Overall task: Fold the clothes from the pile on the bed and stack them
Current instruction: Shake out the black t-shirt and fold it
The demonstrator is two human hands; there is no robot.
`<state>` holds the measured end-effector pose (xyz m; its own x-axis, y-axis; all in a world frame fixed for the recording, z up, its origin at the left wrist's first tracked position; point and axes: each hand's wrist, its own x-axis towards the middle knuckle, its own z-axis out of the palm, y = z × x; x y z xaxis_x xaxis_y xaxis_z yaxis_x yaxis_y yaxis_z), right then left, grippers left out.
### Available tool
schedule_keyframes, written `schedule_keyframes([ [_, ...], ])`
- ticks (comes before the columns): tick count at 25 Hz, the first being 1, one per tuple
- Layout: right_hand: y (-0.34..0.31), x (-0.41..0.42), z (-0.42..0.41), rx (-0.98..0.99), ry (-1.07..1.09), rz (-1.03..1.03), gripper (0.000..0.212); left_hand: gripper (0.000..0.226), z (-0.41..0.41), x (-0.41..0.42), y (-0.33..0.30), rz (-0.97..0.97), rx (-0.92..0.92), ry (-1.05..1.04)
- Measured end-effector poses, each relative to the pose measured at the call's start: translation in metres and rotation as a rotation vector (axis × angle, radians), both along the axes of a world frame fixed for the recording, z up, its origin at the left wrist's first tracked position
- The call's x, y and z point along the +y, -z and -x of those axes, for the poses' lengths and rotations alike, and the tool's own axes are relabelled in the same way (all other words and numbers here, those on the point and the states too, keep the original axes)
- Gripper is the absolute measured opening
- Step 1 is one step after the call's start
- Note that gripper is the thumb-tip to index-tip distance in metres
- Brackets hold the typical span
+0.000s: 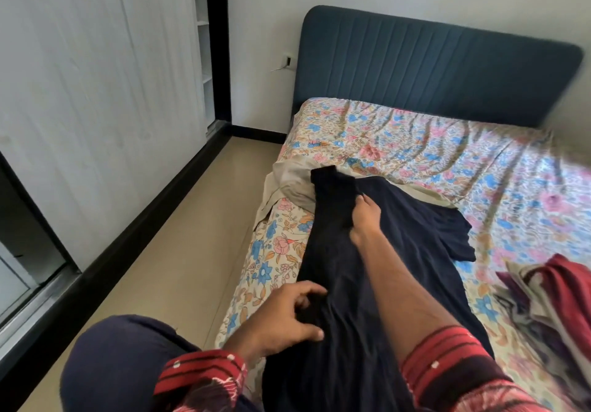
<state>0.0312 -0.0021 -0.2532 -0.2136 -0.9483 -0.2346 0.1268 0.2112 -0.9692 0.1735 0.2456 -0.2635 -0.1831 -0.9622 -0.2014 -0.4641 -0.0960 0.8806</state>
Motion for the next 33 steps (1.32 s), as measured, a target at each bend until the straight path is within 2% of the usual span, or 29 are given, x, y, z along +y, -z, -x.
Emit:
schedule_keyframes([
  [2,-0.003,0.021,0.046,0.364,0.126,-0.078,0.046,0.069,0.037,-0.003,0.001,0.008,-0.094,0.128],
  [3,-0.005,0.040,0.061,0.483,0.183,-0.062,0.046,0.070,0.052,-0.001,0.004,-0.004,-0.149,0.182],
  [5,-0.006,0.086,0.078,0.602,0.176,0.078,0.028,0.067,0.066,0.005,0.013,-0.027,-0.242,0.230],
  [7,0.003,0.134,0.083,0.674,-0.056,0.117,0.008,0.059,0.065,0.008,0.015,0.007,-0.307,0.202],
  [10,0.017,0.189,0.075,0.741,-0.430,0.007,0.002,0.056,0.051,0.016,0.009,0.106,-0.515,0.129],
  [12,0.018,0.215,0.068,0.849,-0.500,0.019,0.007,0.057,0.040,0.025,0.008,0.127,-0.622,0.117],
  [14,0.024,0.231,0.066,0.957,-0.478,0.048,0.016,0.048,0.030,0.034,0.005,0.150,-0.661,0.114],
  [16,0.032,0.245,0.067,0.952,-0.442,0.032,0.022,0.027,0.024,0.040,0.005,0.161,-0.539,0.103],
  [17,0.034,0.250,0.068,0.905,-0.433,0.028,0.025,0.025,0.022,0.042,0.005,0.152,-0.430,0.115],
  [20,0.039,0.256,0.076,0.781,-0.354,0.038,0.024,0.035,0.022,0.051,0.003,0.039,-0.147,0.289],
  [22,0.037,0.258,0.088,0.829,-0.341,0.015,0.019,0.045,0.030,0.058,0.001,-0.110,0.011,0.405],
  [25,0.031,0.253,0.111,0.858,-0.403,-0.004,0.015,0.042,0.042,0.053,-0.005,-0.149,0.137,0.395],
  [27,0.025,0.233,0.134,0.820,-0.325,0.006,0.014,0.032,0.053,0.034,-0.011,-0.110,0.179,0.339],
  [31,0.010,0.174,0.195,0.715,-0.077,0.008,0.015,0.018,0.108,-0.006,0.002,0.143,0.043,0.159],
  [33,-0.003,0.139,0.227,0.709,0.038,0.011,0.025,0.019,0.157,-0.022,0.013,0.287,0.017,0.167],
])
